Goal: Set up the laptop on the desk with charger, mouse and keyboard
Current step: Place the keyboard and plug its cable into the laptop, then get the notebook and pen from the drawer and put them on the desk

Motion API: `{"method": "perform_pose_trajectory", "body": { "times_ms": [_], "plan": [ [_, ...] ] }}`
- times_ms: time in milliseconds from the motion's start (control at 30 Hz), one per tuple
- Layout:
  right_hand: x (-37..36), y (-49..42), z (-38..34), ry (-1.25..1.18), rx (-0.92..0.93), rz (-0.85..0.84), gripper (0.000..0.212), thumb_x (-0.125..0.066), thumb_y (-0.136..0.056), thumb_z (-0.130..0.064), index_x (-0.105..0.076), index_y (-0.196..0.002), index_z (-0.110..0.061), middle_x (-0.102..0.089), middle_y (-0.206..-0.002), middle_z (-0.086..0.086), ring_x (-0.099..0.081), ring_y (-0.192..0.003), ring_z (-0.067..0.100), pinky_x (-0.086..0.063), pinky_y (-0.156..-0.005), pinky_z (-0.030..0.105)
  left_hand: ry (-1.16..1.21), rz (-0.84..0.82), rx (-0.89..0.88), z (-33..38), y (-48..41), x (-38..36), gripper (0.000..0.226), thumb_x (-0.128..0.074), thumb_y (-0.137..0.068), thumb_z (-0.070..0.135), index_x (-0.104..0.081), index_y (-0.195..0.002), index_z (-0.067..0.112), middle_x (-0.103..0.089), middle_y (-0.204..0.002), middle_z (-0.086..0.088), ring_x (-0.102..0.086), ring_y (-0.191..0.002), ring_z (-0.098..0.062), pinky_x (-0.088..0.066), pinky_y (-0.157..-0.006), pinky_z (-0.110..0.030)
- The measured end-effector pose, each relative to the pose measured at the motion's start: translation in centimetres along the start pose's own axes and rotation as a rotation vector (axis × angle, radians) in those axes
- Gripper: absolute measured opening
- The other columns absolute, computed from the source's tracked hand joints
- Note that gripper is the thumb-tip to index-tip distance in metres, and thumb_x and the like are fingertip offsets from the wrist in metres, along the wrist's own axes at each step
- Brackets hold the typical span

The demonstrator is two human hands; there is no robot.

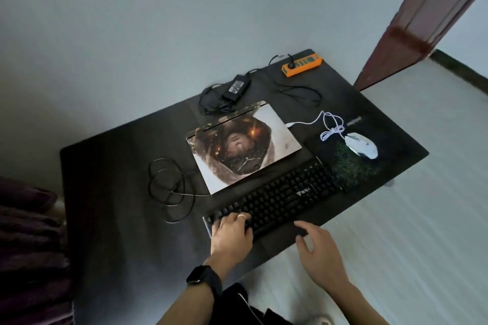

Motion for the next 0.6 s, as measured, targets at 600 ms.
{"method": "perform_pose_trajectory", "body": {
  "times_ms": [600],
  "plan": [
    [36.3, 15.1, 30.3, -0.123, -0.346, 0.677, 0.023, -0.060, -0.098, -0.027, -0.068, -0.118, -0.032, -0.064, -0.123, -0.012, -0.050, -0.122, 0.014, -0.033, -0.092, 0.020, -0.160, -0.106, -0.697, 51.9, 4.3, -11.6, 0.040, -0.051, -0.096, 0.035, -0.053, -0.135, 0.030, -0.060, -0.129, 0.001, -0.057, -0.118, -0.021, -0.043, -0.102, -0.040]
  ]
}}
Point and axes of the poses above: each hand's wrist, its own y-axis away from the middle knuckle, its own x-axis out of the back of the hand, z = x × y, the point moved 6 cm from there along -y, towards the middle knuckle
